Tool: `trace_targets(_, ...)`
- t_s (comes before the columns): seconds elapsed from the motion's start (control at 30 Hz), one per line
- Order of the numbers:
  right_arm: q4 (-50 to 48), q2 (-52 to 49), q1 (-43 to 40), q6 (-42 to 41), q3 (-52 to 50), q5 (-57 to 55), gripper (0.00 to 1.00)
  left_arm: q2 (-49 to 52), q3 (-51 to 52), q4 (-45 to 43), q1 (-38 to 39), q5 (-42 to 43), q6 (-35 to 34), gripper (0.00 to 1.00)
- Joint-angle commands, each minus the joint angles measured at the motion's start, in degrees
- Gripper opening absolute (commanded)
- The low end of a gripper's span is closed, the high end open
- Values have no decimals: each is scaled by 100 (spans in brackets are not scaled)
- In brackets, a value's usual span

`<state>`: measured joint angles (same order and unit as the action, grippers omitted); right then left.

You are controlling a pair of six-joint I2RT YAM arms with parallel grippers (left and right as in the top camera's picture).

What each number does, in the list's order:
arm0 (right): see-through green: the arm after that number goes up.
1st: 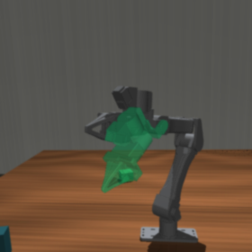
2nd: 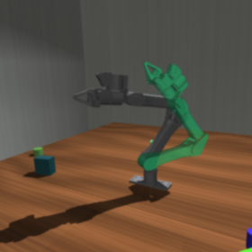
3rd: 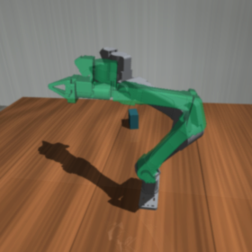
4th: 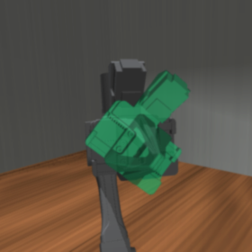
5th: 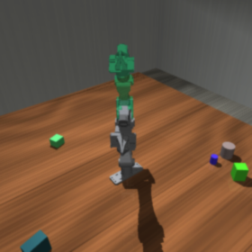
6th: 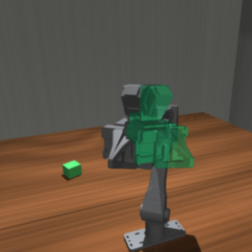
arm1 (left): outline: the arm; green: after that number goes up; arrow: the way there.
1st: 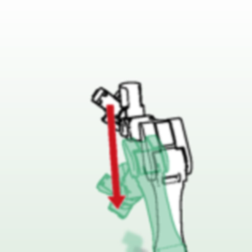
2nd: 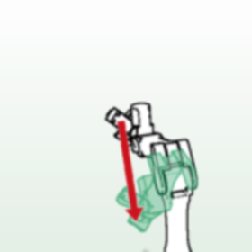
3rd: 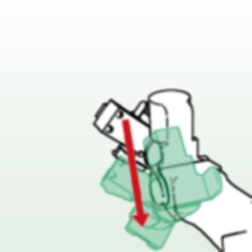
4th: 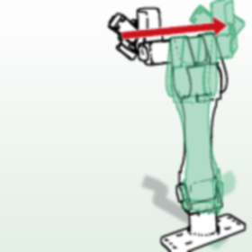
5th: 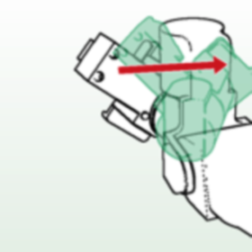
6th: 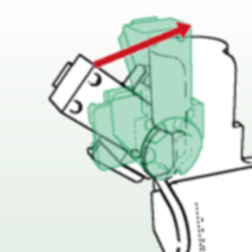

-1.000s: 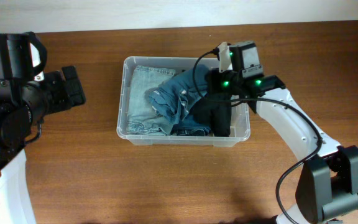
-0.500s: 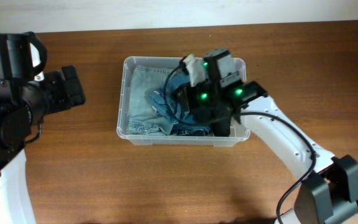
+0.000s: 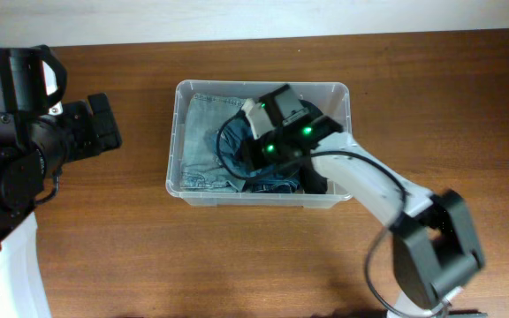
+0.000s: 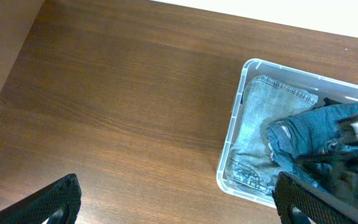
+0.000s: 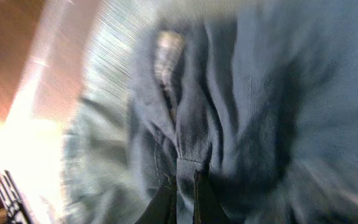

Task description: Pack container

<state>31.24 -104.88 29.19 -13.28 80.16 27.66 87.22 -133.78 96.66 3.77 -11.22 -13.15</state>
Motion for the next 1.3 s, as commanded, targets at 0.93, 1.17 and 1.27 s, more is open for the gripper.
trace_targets(0.93, 1502, 981, -1189, -44, 1679, -1659, 75, -2, -48, 0, -20, -61, -52, 99)
trace_targets(1.17, 1906, 2715, -1965, 750, 1816, -1781, 85, -2, -48, 2, -20, -61, -52, 100)
trace_targets(1.27, 2275, 3593, -2068, 968, 1816, -1784, 99, -2, -48, 0, -17, -61, -52, 99)
